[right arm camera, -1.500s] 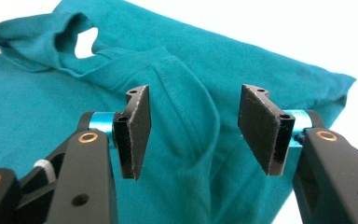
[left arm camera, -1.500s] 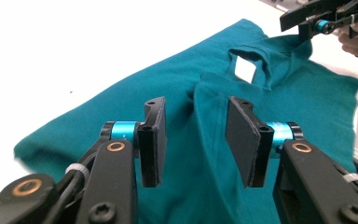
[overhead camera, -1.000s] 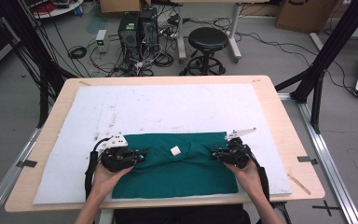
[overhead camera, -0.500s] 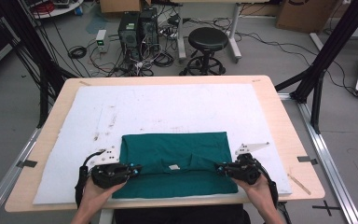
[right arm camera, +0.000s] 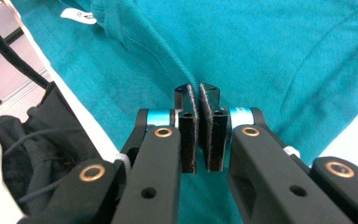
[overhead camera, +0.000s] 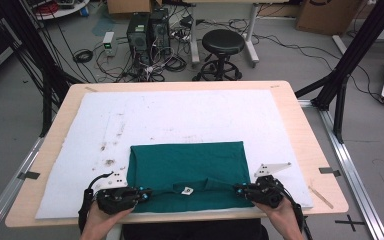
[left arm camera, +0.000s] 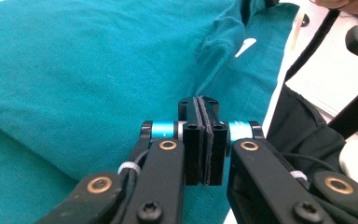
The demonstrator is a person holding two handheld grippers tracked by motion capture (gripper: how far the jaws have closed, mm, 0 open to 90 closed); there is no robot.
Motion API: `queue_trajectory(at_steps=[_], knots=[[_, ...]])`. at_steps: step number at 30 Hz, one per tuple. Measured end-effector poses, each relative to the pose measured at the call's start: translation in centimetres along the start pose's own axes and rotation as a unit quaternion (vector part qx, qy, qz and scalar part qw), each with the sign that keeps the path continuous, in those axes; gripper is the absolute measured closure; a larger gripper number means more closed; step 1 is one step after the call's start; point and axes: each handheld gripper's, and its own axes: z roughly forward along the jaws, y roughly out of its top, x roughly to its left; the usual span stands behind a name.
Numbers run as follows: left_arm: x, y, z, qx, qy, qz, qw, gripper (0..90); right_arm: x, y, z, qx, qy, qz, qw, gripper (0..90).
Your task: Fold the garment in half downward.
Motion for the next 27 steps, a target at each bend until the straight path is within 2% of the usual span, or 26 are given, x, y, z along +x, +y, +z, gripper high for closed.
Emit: queue_trajectory(at_steps=[9, 11, 13, 15, 18, 20, 22, 24, 27], knots=[[-0.4, -0.3, -0.2, 0.004, -0.008, 0.001, 1.0000, 87.7, 0.2, -0.4, -0.3, 0.000, 0.003, -0.001, 1.0000, 87.3], [-0.3, -0.3, -0.4, 0.003, -0.012, 0.001, 0.9999, 83.8, 0.1, -0.4, -0.3, -0.002, 0.005, 0.000, 1.0000, 83.4], [-0.2, -0.2, -0.7, -0.002, -0.013, 0.000, 0.9999, 75.1, -0.1, -0.4, -0.6, -0.011, -0.002, 0.002, 0.9999, 78.7], [0.0, 0.1, -1.0, -0.012, -0.011, -0.002, 0.9999, 70.1, -0.4, -0.2, -1.0, -0.022, -0.006, 0.012, 0.9997, 75.3], [0.3, 0.6, -1.1, -0.021, 0.003, -0.004, 0.9998, 64.4, -0.4, 0.4, -1.1, -0.031, -0.013, 0.014, 0.9993, 68.3], [0.3, 1.0, -0.8, -0.021, 0.010, 0.002, 0.9997, 63.6, 0.0, 0.8, -0.7, -0.029, -0.014, 0.008, 0.9994, 65.3], [0.3, 1.4, -0.5, -0.020, 0.041, 0.009, 0.9989, 62.3, 0.5, 1.2, -0.1, -0.026, -0.019, -0.004, 0.9995, 61.4], [1.0, 1.9, -0.4, -0.019, 0.076, 0.002, 0.9970, 59.8, 0.7, 1.6, 0.5, -0.026, -0.030, -0.008, 0.9992, 58.2], [2.3, 2.8, -0.9, -0.032, 0.091, -0.010, 0.9952, 55.6, 0.2, 2.4, 0.8, -0.035, -0.049, 0.000, 0.9982, 51.8]])
